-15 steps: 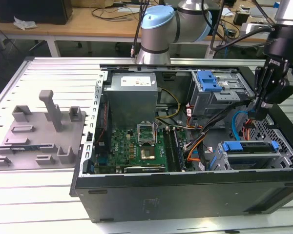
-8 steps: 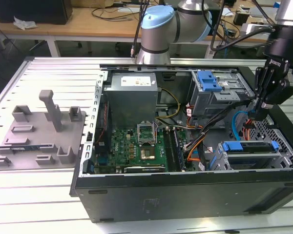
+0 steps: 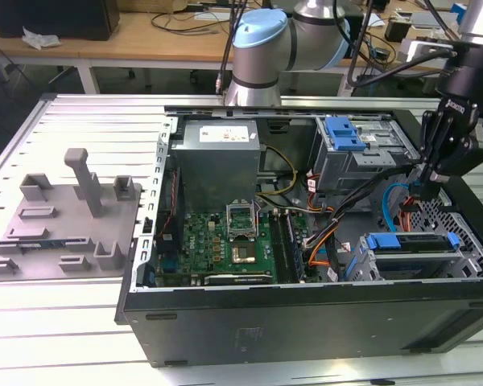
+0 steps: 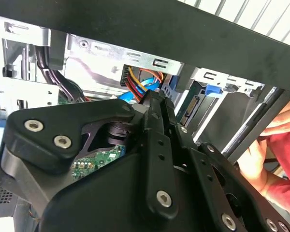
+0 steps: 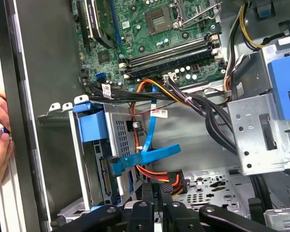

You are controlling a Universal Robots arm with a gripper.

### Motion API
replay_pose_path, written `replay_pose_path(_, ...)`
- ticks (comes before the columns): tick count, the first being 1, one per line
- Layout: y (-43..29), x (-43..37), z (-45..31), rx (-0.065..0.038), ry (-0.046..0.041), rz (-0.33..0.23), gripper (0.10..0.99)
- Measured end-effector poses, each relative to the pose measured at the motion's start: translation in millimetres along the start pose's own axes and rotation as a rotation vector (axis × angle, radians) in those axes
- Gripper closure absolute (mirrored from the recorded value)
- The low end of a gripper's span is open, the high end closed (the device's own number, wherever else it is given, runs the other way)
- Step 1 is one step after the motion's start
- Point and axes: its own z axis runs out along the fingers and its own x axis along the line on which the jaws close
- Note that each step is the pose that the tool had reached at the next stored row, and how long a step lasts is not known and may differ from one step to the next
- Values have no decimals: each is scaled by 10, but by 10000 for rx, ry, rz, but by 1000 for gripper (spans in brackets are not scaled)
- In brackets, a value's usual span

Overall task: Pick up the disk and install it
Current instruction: 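Insert the first disk wire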

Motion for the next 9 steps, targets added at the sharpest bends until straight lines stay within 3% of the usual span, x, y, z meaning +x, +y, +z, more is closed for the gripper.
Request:
replay_pose_path(6, 9, 92, 22, 17, -106, -91, 918)
replay_pose_path(9, 20, 134, 30, 41, -201, -228, 918)
